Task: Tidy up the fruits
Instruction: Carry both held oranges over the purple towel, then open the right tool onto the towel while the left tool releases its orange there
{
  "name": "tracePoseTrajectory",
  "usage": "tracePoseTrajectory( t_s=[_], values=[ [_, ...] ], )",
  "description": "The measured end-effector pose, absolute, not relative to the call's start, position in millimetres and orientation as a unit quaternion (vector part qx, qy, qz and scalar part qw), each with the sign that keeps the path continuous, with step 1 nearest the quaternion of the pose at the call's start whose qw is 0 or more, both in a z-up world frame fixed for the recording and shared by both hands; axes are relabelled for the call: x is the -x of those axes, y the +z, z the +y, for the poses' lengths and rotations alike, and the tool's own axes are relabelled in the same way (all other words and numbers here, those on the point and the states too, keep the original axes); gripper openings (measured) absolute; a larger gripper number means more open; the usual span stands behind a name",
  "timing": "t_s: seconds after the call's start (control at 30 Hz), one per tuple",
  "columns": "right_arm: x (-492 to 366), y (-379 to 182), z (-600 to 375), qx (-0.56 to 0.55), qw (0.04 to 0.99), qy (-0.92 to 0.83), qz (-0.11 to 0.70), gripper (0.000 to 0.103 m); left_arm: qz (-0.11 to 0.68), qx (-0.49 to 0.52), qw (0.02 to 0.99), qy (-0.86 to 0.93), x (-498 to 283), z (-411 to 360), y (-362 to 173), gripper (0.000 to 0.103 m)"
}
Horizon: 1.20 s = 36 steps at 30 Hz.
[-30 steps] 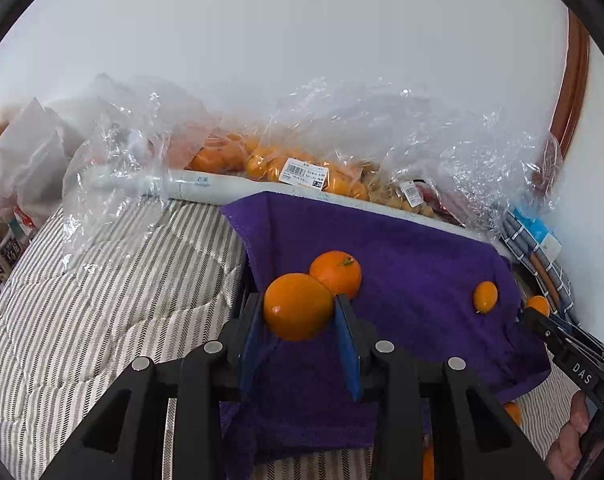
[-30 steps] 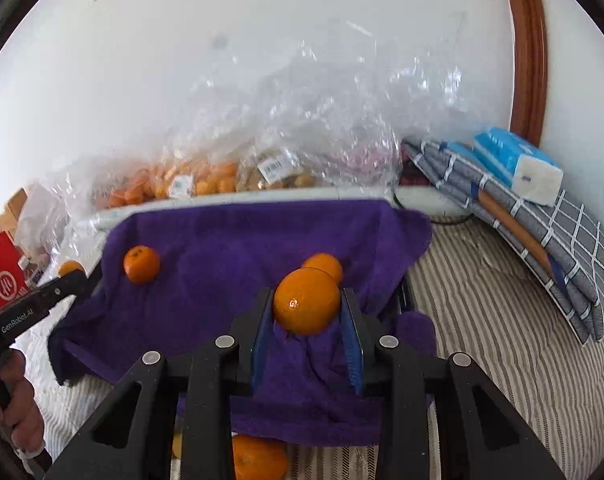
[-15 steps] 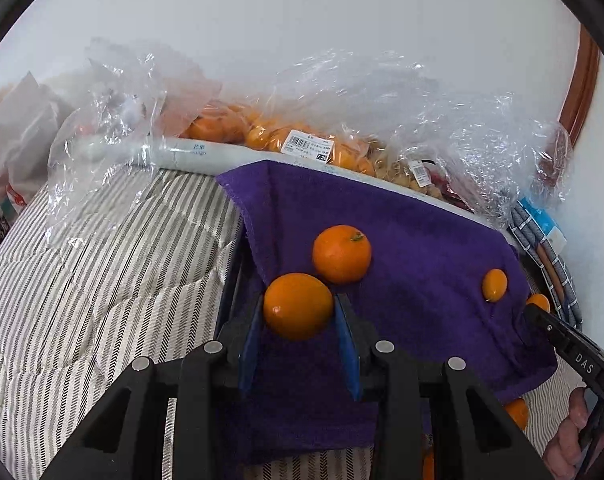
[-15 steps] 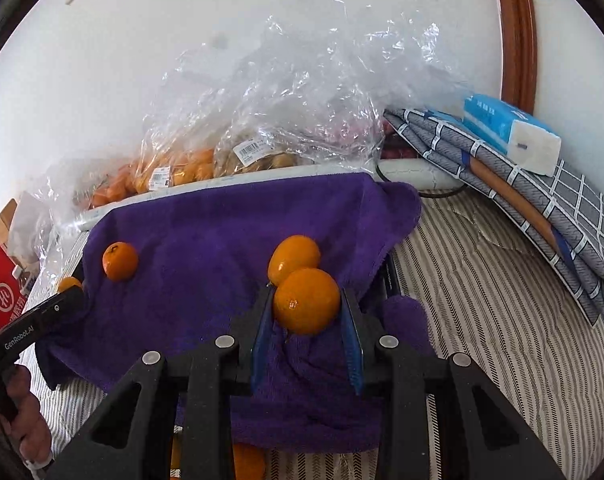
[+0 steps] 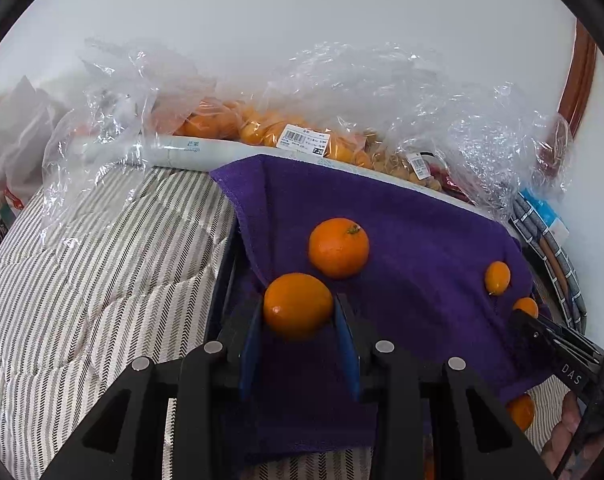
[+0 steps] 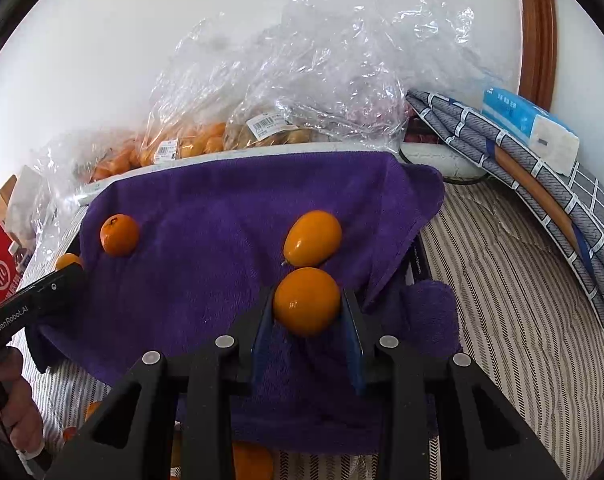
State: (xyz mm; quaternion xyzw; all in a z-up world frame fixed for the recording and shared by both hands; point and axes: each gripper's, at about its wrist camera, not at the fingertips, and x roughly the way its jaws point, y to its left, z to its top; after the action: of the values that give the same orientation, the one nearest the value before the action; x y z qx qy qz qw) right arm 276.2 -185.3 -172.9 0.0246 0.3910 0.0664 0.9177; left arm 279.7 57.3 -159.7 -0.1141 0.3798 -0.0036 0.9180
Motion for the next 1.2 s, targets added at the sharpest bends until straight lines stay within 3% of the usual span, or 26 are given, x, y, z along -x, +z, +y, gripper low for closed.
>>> tracePoseTrajectory(
  t_s=[0.5, 0.83, 1.2],
  values=[
    [-273.8, -176.3, -184.4, -0.018, 0.916, 0.063, 0.395, 0.033, 0.393, 0.1, 0.914, -0.017, -282.9, 49.6, -164.7, 0.033],
    [-266.7, -168.5, -186.6, -0.025, 0.925, 0.062, 0.375, 0.06, 0.395, 0.094, 0.914, -0.018, -283.2, 49.0, -164.7, 0.034],
    [-265.0, -166.7, -189.5, -0.036, 0.928, 0.059, 0.367, 0.062, 0.39, 0.114, 0.913, -0.022, -280.5, 52.6, -162.8, 0.034]
  ],
)
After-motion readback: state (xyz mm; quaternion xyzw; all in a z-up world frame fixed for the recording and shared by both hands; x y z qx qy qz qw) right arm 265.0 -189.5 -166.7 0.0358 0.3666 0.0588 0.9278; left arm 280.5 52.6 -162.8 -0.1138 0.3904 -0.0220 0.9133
